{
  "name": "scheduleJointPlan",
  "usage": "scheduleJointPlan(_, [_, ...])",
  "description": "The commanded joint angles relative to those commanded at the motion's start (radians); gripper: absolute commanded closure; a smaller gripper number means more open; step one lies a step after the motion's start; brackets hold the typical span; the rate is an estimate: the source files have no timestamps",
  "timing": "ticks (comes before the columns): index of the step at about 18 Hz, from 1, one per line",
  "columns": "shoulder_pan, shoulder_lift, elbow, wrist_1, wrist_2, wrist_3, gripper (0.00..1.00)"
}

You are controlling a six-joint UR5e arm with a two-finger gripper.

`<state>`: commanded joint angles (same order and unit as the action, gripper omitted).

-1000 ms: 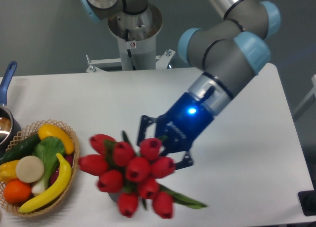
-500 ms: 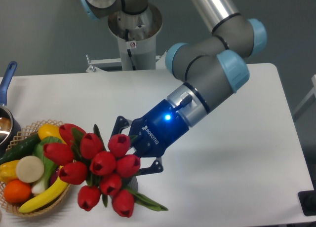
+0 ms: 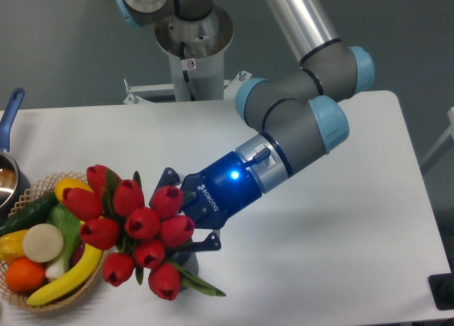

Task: Insert the flowers into the vase
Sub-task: 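Lower the tulip stems down into the dark grey vase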

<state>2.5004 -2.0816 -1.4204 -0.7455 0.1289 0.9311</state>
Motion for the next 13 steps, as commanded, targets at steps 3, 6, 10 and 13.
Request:
scheduleJointPlan(3, [0.000, -0.003, -0.002, 0.000, 0.002, 0.018, 0.91])
scheduleJointPlan(6, [0.002, 0.000, -0.028, 0.000, 0.002, 0.029, 0.91])
scheduleJointPlan(10, [0.006, 0.003, -0.069, 0.000, 0.008, 0.072, 0.89])
scheduleJointPlan(13, [0.006, 0.005, -0.090, 0.000, 0.009, 0.106, 0.89])
